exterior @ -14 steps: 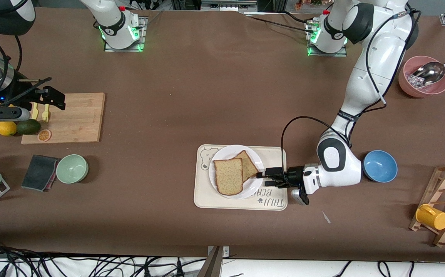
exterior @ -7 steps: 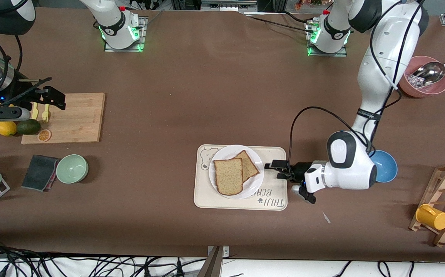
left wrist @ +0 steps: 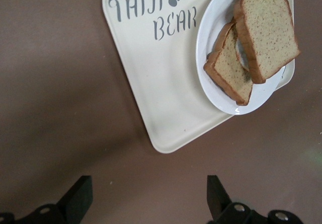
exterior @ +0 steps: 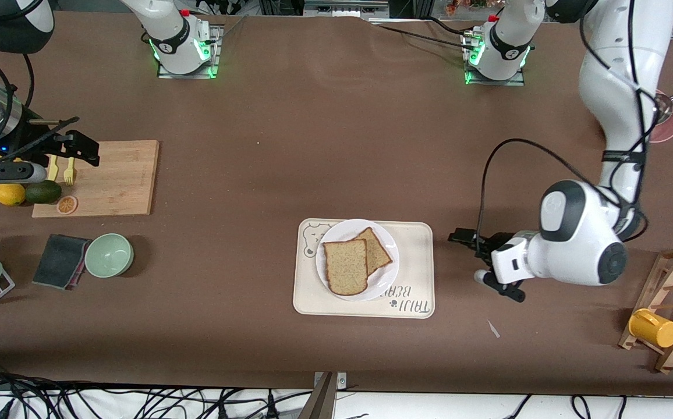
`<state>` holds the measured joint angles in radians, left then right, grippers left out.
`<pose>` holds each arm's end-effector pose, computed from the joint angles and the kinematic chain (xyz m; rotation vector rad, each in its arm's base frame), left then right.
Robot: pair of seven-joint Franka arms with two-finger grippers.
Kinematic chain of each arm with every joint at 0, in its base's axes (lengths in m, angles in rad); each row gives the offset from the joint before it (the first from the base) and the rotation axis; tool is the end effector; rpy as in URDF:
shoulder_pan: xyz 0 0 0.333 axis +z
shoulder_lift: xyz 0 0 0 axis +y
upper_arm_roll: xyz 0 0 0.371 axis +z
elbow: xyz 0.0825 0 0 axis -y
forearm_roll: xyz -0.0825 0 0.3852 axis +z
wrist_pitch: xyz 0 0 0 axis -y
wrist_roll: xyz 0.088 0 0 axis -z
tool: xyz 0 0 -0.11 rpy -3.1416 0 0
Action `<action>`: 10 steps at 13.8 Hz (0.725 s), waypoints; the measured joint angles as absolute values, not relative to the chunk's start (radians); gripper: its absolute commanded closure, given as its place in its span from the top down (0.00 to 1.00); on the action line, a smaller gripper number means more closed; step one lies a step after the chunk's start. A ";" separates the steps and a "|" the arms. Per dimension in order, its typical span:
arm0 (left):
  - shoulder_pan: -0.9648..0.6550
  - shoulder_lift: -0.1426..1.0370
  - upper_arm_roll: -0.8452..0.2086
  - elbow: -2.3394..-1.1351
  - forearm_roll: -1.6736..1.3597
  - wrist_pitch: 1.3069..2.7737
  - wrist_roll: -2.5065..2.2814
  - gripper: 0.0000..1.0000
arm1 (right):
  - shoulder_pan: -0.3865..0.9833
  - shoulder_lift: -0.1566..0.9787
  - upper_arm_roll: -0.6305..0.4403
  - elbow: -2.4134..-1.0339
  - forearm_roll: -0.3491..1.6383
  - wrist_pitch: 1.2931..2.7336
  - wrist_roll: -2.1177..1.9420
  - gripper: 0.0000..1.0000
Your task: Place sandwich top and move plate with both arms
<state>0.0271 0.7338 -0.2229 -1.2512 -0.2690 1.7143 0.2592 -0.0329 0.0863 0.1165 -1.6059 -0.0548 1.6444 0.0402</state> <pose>0.7417 -0.1263 0.3603 2.6606 -0.4624 -0.3273 0.5877 0.0405 0.6171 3.0926 0.0751 -0.0686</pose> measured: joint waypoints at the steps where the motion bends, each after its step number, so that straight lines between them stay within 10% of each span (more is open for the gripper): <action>1: 0.028 0.696 -0.222 -1.251 -0.229 1.663 0.209 1.00 | -0.033 0.086 0.116 -1.607 -0.055 1.644 0.040 1.00; 10: -0.015 0.327 -0.229 -1.283 0.042 1.439 0.023 1.00 | -0.033 0.086 0.116 -1.609 -0.055 1.644 0.041 1.00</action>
<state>-0.0145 0.3269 -0.2289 -1.2828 0.0419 1.4393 0.0230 -0.0330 0.0861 0.1163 -1.6088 -0.0547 1.6444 0.0411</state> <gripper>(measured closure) 0.000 0.000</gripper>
